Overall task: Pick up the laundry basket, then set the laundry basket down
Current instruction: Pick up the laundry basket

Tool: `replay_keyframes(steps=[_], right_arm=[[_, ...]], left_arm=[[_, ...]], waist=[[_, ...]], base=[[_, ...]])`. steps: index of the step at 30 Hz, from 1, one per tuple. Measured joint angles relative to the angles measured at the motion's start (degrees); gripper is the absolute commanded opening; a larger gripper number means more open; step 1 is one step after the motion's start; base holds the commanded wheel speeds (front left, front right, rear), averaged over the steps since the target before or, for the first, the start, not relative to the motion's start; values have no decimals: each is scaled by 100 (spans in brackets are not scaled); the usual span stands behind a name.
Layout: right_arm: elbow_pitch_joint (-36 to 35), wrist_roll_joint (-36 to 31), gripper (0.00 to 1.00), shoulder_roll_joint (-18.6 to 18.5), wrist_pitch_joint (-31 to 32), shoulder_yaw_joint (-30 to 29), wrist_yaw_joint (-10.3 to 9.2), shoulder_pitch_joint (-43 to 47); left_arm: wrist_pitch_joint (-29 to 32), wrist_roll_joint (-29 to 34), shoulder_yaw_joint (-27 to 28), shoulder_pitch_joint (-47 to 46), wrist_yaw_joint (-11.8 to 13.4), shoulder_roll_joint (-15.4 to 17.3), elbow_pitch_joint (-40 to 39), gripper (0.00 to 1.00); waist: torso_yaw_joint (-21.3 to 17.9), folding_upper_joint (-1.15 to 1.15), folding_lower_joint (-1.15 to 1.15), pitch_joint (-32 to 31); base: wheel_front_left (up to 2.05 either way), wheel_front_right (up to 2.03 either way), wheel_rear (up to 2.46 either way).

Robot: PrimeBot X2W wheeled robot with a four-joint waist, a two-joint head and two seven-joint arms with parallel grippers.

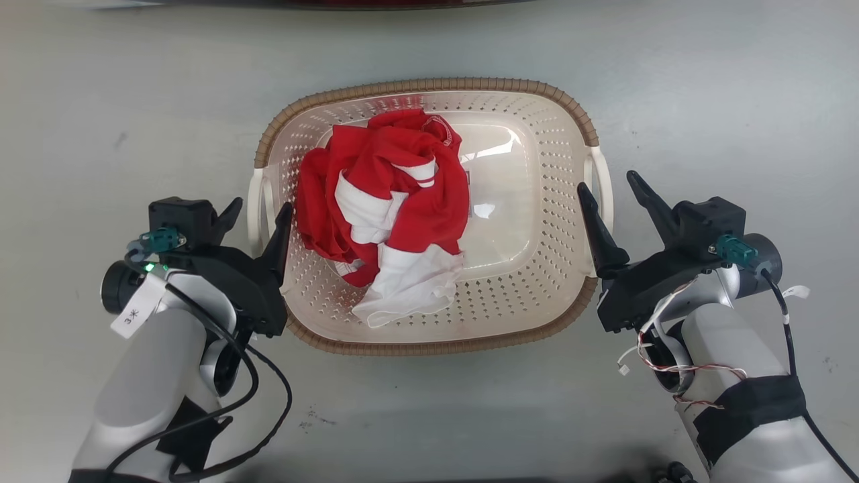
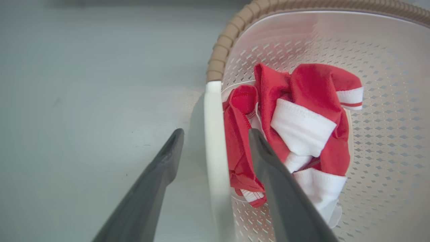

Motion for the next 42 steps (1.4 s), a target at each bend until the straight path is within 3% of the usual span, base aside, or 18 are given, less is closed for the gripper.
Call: replay_keyframes(steps=[18, 19, 20, 21, 42], right_arm=[[966, 58, 97, 131, 8, 186, 105, -479], [1009, 67, 37, 136, 9, 197, 107, -500], [1055, 76, 0, 144, 9, 202, 107, -531], [1094, 103, 0, 149, 10, 204, 108, -563], [1870, 304, 0, 212, -92, 254, 205, -914]], left_arm=[[-96, -71, -224, -681, -97, -155, 935, 100], [-118, -77, -227, -707, -99, -158, 979, 56], [-118, -98, -232, -731, -99, -159, 1021, 23], [-129, -102, -245, -749, -99, -158, 1057, 0], [-316, -490, -588, -976, -100, -316, 1627, 0]], waist=[[8, 0, -1, 196], [11, -1, -1, 201], [14, 0, -1, 205], [16, -1, -1, 210], [84, -1, 0, 10]], base=[[0, 0, 0], [0, 0, 0], [0, 0, 0], [0, 0, 0], [0, 0, 0]])
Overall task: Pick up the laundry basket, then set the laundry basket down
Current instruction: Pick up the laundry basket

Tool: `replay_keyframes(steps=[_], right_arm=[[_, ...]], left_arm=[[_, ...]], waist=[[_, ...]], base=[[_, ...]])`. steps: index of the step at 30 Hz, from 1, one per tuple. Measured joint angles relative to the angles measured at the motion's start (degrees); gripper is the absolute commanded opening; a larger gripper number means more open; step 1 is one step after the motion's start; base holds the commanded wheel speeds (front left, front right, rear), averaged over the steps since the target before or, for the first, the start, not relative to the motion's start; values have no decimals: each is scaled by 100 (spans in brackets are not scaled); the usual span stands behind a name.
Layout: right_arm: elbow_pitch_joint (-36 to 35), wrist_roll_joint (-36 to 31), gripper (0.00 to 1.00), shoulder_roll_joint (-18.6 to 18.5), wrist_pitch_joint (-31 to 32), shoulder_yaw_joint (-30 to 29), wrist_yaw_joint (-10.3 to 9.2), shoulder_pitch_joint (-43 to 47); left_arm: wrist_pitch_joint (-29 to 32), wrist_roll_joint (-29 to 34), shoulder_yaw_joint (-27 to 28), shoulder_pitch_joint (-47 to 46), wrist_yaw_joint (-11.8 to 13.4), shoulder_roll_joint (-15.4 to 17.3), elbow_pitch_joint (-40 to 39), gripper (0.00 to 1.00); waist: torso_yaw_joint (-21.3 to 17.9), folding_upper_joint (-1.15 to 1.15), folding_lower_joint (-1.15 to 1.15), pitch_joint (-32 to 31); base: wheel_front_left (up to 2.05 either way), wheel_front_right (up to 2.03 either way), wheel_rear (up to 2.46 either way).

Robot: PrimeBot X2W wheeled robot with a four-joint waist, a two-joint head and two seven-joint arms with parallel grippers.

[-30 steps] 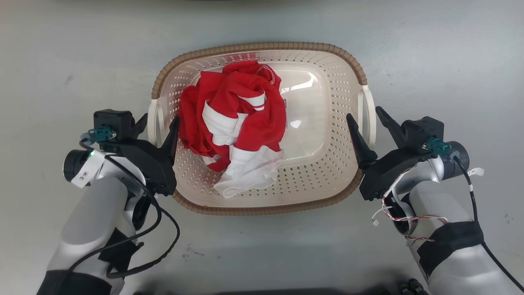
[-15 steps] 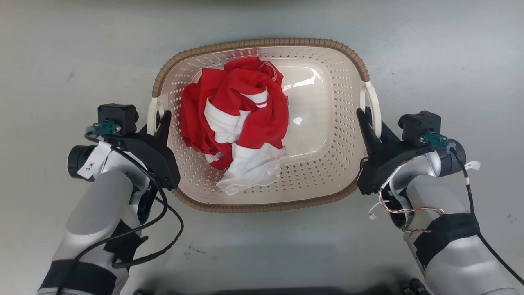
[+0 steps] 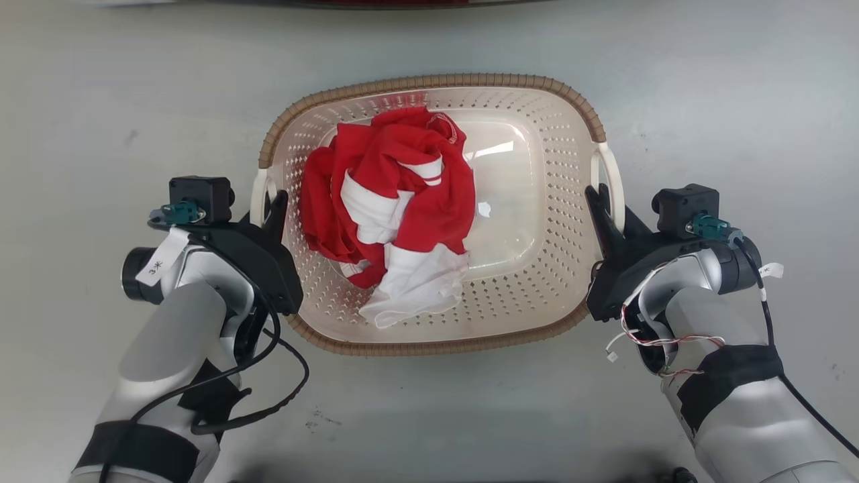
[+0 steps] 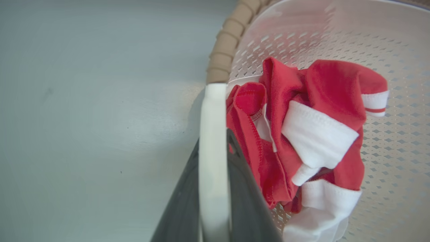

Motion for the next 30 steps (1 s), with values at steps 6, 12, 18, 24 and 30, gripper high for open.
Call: replay_keyframes(steps=[6, 12, 18, 24, 30], right_arm=[[286, 60, 0, 9, 91, 40, 37, -102], [608, 120, 0, 26, 215, 59, 60, -122], [904, 211, 0, 46, 382, 77, 107, -145], [1226, 319, 0, 80, 564, 92, 154, -157], [1544, 425, 0, 112, 768, 126, 180, -156]], left_arm=[[133, -283, -42, -14, 1, -69, 181, 0], [376, -558, -122, -13, 1, -143, 346, 0], [626, -742, -157, 13, 1, -189, 492, 0], [916, -1042, -175, 109, 1, -231, 613, 0], [1319, -1352, -230, 254, 1, -261, 700, 0]], waist=[[14, 0, 0, -221], [16, 0, 0, -510], [34, 0, 0, -844], [46, 0, 0, -1204], [50, 0, -1, -1657]], base=[[0, 0, 0], [0, 0, 0], [0, 0, 0], [0, 0, 0], [0, 0, 0]])
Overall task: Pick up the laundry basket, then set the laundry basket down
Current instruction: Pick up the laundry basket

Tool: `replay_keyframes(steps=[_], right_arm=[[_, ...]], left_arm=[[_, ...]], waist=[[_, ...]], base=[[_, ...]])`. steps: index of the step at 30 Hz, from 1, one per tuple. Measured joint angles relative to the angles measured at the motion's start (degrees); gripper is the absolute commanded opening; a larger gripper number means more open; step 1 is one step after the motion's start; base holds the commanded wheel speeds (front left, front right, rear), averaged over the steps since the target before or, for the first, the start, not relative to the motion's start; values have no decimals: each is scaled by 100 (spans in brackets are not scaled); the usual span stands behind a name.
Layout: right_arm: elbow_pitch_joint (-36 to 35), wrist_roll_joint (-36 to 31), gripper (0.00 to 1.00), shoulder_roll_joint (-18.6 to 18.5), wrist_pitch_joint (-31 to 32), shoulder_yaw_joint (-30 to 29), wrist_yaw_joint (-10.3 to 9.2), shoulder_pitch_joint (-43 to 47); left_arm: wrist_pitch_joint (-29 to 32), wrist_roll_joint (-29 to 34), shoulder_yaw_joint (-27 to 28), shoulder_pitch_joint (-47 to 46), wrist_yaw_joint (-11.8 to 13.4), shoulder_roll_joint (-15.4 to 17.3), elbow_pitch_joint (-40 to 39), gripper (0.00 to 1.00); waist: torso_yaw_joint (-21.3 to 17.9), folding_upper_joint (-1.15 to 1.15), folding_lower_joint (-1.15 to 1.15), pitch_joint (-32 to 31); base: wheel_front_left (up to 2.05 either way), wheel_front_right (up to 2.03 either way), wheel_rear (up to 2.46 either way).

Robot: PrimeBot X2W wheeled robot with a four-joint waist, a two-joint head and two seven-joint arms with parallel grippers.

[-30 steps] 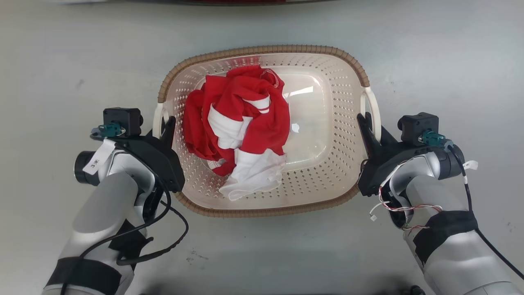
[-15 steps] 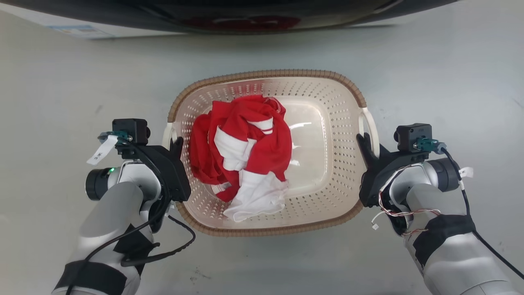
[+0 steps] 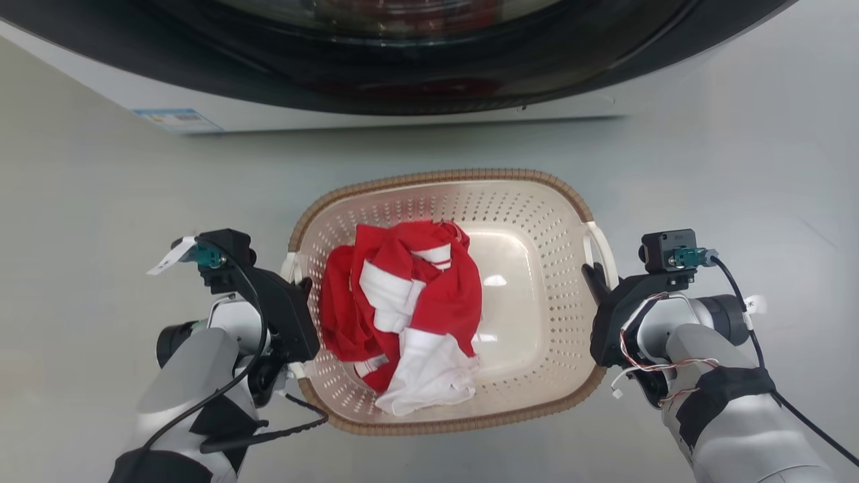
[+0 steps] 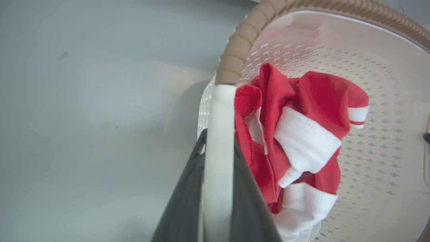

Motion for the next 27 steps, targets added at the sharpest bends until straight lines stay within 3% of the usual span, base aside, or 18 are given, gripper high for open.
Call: replay_keyframes(steps=[27], right_arm=[[561, 602, 0, 123, 847, 129, 49, 186]], left_arm=[[1306, -656, -179, 314, 0, 100, 149, 0]], waist=[[-81, 0, 0, -1629]], base=[[0, 0, 0]])
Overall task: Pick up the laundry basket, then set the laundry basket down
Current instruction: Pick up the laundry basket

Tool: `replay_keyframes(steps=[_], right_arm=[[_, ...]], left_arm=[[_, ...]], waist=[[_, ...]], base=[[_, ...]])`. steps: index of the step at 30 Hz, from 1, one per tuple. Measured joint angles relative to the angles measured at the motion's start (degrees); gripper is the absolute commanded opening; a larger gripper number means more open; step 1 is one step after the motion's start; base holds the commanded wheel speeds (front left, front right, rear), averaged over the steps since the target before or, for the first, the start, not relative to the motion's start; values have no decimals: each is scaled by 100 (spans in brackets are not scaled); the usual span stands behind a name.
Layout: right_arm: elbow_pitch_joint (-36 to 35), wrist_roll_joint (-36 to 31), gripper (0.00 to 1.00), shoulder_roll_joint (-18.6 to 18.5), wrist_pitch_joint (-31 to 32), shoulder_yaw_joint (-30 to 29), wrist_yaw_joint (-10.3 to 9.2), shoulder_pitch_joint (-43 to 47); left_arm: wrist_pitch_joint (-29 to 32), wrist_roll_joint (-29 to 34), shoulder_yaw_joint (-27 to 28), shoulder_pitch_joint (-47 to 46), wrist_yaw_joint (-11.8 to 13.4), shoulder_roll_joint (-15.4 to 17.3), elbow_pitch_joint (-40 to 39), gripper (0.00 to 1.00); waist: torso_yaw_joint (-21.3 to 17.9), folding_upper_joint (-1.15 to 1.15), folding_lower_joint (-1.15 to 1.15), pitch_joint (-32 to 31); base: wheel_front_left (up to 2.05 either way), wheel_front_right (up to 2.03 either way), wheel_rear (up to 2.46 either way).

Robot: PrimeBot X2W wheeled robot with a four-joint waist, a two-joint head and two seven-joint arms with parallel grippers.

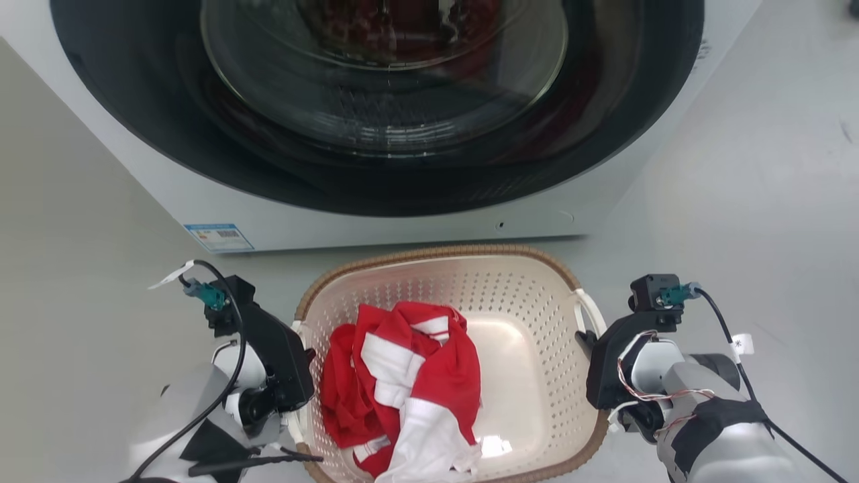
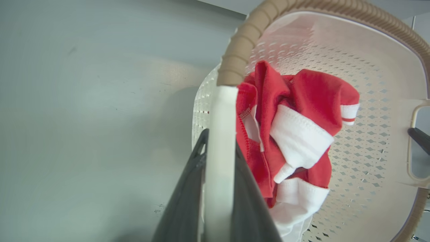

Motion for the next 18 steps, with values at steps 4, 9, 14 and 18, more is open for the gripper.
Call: replay_keyframes(steps=[4, 9, 14, 18], right_arm=[[37, 145, 0, 9, 154, 21, 0, 87], [78, 269, 0, 21, 325, 58, 1, 202], [102, 409, 0, 34, 503, 92, 1, 288], [118, 494, 0, 37, 632, 115, 1, 389]], left_arm=[[138, -87, -5, 88, 0, 1, 46, 0], [293, -132, -16, 192, 0, -1, 94, 0], [402, -296, -22, 324, 0, 7, 142, 0], [502, -348, -21, 420, 0, 4, 180, 0]], waist=[[-10, 0, 0, -222], [-15, 0, 0, -494], [-20, 0, 0, -764], [-32, 0, 0, -980]], base=[[0, 0, 0], [0, 0, 0], [0, 0, 0], [0, 0, 0]])
